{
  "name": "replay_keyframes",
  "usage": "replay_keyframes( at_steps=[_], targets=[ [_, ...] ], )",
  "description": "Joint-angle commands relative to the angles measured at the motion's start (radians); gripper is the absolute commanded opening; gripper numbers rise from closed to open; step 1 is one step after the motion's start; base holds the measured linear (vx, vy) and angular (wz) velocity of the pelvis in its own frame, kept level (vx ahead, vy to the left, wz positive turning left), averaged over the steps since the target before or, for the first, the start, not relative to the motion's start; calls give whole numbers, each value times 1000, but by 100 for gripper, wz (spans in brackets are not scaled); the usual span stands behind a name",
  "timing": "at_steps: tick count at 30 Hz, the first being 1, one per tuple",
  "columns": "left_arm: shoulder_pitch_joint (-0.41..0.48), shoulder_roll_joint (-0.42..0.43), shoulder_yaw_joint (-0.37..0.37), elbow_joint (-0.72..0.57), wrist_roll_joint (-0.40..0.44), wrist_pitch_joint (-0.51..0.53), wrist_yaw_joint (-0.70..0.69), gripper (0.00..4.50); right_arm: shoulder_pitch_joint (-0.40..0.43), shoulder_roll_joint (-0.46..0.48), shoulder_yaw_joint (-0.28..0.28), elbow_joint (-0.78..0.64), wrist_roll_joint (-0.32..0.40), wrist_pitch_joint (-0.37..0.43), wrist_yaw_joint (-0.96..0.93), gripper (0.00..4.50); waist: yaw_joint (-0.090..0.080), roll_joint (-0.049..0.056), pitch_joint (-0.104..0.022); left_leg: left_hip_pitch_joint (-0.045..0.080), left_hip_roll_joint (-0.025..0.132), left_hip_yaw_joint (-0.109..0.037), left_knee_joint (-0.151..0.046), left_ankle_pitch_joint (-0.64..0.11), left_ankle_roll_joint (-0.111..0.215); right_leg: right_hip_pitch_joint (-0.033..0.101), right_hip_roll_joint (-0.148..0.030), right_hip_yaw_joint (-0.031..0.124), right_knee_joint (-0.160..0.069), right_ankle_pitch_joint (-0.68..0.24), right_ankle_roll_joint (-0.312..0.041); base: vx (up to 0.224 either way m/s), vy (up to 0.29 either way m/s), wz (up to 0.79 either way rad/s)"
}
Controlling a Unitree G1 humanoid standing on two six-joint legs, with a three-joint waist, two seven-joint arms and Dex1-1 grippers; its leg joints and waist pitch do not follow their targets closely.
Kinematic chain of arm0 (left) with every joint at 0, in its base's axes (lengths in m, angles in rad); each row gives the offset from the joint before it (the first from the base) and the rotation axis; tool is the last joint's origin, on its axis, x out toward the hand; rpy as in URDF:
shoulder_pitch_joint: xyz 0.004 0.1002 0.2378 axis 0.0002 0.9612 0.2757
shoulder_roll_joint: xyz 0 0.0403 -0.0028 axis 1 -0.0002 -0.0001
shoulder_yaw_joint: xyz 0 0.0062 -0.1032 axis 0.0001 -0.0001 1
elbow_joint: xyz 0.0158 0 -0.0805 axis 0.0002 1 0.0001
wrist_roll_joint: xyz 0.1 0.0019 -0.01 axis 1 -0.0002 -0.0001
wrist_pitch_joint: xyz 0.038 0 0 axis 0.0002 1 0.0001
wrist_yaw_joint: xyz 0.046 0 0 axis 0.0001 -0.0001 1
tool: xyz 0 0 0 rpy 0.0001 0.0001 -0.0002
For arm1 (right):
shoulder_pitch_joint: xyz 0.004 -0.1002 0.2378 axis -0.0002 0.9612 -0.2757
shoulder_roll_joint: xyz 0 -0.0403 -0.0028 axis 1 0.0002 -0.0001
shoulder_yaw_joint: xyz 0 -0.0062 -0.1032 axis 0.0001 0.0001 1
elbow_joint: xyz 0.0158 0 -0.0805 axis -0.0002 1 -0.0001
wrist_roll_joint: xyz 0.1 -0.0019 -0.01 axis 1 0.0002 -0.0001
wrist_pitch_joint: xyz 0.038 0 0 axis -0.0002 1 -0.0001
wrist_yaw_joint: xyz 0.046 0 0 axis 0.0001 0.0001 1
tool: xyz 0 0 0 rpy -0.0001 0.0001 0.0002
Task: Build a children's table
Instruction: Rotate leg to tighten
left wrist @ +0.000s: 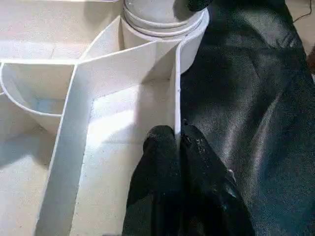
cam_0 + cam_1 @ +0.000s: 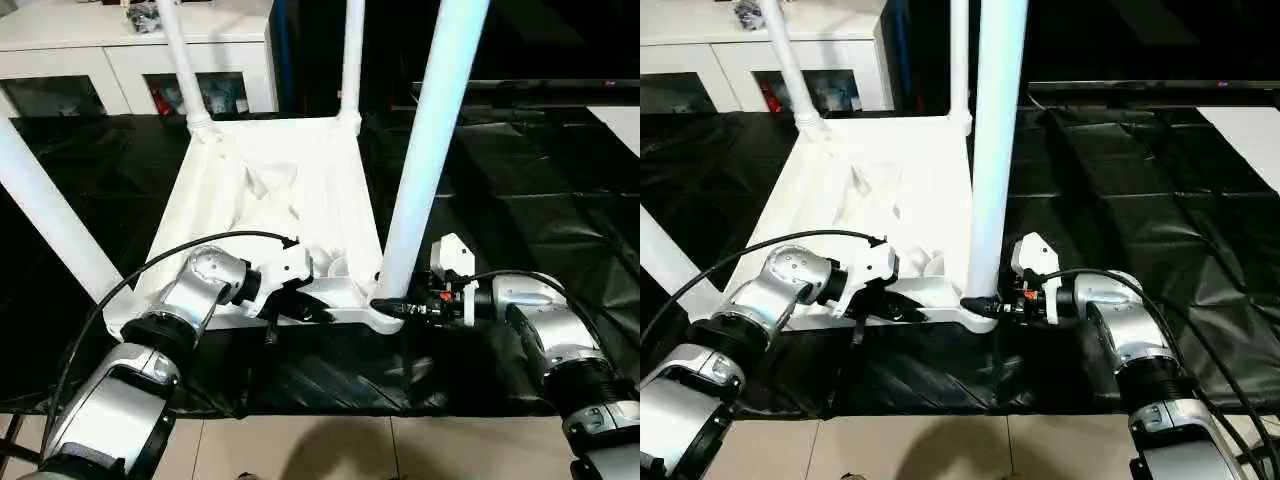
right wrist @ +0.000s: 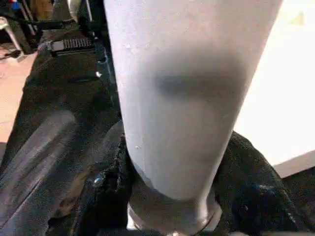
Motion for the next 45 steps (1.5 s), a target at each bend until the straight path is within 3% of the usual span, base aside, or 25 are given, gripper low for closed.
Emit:
replay_keyframes(
  at_steps=[1, 7, 10, 11, 14, 17, 18, 20, 21, 22, 23, 24, 25, 26, 28, 30, 32, 33, 35, 36, 38, 41, 42, 45],
  targets=[
    [-11, 4, -22, 13, 16, -1, -30, 0, -7, 4, 10, -9, -1, 14, 25, 199, 0, -18, -64, 16, 17, 4, -71, -271, 90, 47, -22, 22, -57, -234, -266, 0, 0, 0],
    [-17, 0, -22, 26, 18, -3, -33, 0, 4, 11, 23, -16, 3, 20, 34, 197, 5, -14, -64, 17, 18, 4, -72, -277, 82, 47, -21, 22, -57, -230, -266, 0, 0, 0],
    [-21, -26, -9, 29, 25, 35, 53, 0, 29, 47, 8, -26, 9, 43, -47, 197, 5, -11, -63, 18, 18, 4, -74, -284, 78, 46, -21, 23, -56, -225, -268, 0, 0, 0],
    [-22, -38, -7, 28, 28, 47, 84, 0, 37, 60, 1, -26, 4, 38, -85, 197, 5, -16, -62, 18, 19, 4, -75, -285, 75, 46, -22, 23, -59, -231, -264, 0, 0, 0],
    [-28, -98, 4, 24, 33, 96, 190, 0, 48, 118, -35, 12, -27, 50, -271, 197, -4, -18, -55, 21, 14, 0, -80, -344, 39, 40, -24, 23, -70, -367, -223, 0, 0, 0],
    [-26, -188, 1, 6, 36, 148, 284, 0, 54, 201, -66, 55, -53, 50, -479, 197, -17, -20, -52, 22, 11, -4, -83, -384, 21, 35, -23, 21, -81, -445, -190, 0, 0, 0],
    [-27, -195, 1, 5, 36, 151, 291, 0, 53, 207, -67, 61, -58, 49, -497, 197, -34, -21, -49, 22, 6, -8, -83, -430, 12, 33, -22, 16, -89, -511, -164, 0, 0, 0],
    [-30, -238, 2, 7, 33, 175, 328, 0, 37, 241, -64, 101, -86, 32, -588, 196, -42, -22, -47, 23, 5, -11, -84, -455, 9, 31, -22, 14, -95, -549, -145, 0, 0, 0],
    [-37, -273, -1, 19, 36, 187, 365, 0, 1, 280, -65, 153, -110, 44, -697, 196, -52, -5, -44, 32, 3, -14, -82, -499, 5, 23, -23, 10, -102, -593, -131, 0, 0, 0],
    [-42, -297, -1, 29, 40, 195, 398, 0, -25, 308, -66, 186, -127, 56, -772, 196, -66, -16, -42, 32, -2, -15, -78, -529, 0, 18, -20, 4, -110, -641, -112, 0, 0, 0],
    [-42, -299, -1, 29, 41, 195, 400, 0, -26, 310, -66, 188, -128, 57, -777, 196, -72, -18, -42, 29, -5, -19, -78, -534, -5, 21, -20, -1, -111, -667, -99, 0, 0, 0],
    [-46, -314, -7, 35, 49, 194, 421, 0, -66, 353, -72, 223, -133, 57, -847, 196, -94, 3, -42, 32, -7, -28, -79, -570, -10, 20, -20, -11, -122, -708, -71, 0, 0, 0],
    [-47, -315, -9, 35, 54, 192, 422, 0, -82, 370, -74, 234, -136, 50, -867, 196, -104, -1, -42, 31, -7, -31, -80, -585, -8, 19, -20, -14, -125, -708, -69, 0, 0, 0],
    [-47, -316, -10, 35, 56, 191, 423, 0, -88, 376, -75, 238, -138, 46, -874, 196, -112, -1, -43, 27, -8, -36, -81, -593, -8, 25, -20, -19, -124, -700, -69, 0, 0, 0],
    [-48, -302, -7, 31, 65, 180, 414, 0, -104, 388, -75, 239, -156, 15, -888, 252, -128, 2, -45, 25, -6, -39, -85, -615, 5, 31, -22, -29, -129, -661, -83, 0, 0, 0],
    [-45, -279, -3, 22, 67, 162, 395, 0, -98, 379, -90, 218, -142, -4, -856, 266, -136, 2, -44, 37, -4, -38, -85, -639, 13, 26, -23, -33, -133, -622, -111, 0, 0, 0],
    [-39, -254, -1, 13, 64, 143, 370, 0, -81, 355, -100, 190, -120, -14, -799, 277, -136, -2, -47, 29, -1, -37, -88, -608, 24, 32, -26, -25, -126, -573, -135, 0, 0, 0],
    [-33, -230, 1, 5, 57, 129, 338, 0, -56, 320, -94, 150, -103, -18, -713, 305, -133, 1, -50, 27, 0, -37, -89, -593, 29, 36, -27, -22, -121, -547, -145, 0, 0, 0],
    [-26, -204, 4, -1, 54, 114, 306, 0, -31, 278, -81, 115, -88, -28, -618, 312, -124, 0, -56, 19, 7, -31, -91, -534, 51, 41, -27, -11, -109, -433, -188, 0, 0, 0],
    [-20, -185, 3, -6, 50, 94, 275, 0, -17, 245, -66, 101, -89, -36, -568, 313, -116, -1, -59, 11, 9, -25, -90, -474, 78, 49, -27, -8, -97, -342, -225, 0, 0, 0],
    [-10, -157, 1, -15, 41, 66, 221, 0, 2, 194, -50, 79, -88, -48, -489, 313, -111, -1, -60, 5, 9, -22, -88, -433, 92, 54, -29, -5, -91, -303, -240, 0, 0, 0],
    [4, -118, 1, -35, 20, 33, 131, 0, 20, 127, -50, 37, -47, -35, -345, 313, -90, -6, -68, 6, 14, -12, -79, -329, 130, 58, -32, 0, -77, -212, -269, 54, -9, 6],
    [5, -102, 1, -37, 16, 22, 104, 0, 28, 96, -44, 14, -26, -21, -266, 313, -79, -5, -74, 1, 15, -11, -70, -238, 158, 68, -30, -1, -59, -105, -288, 58, -13, 2],
    [5, -91, 3, -35, 15, 22, 80, 0, 32, 71, -38, -5, -14, -7, -203, 313, -56, -4, -82, 2, 15, -5, -54, -109, 206, 67, -28, -2, -39, 38, -315, 19, -4, 1]
  ],
)
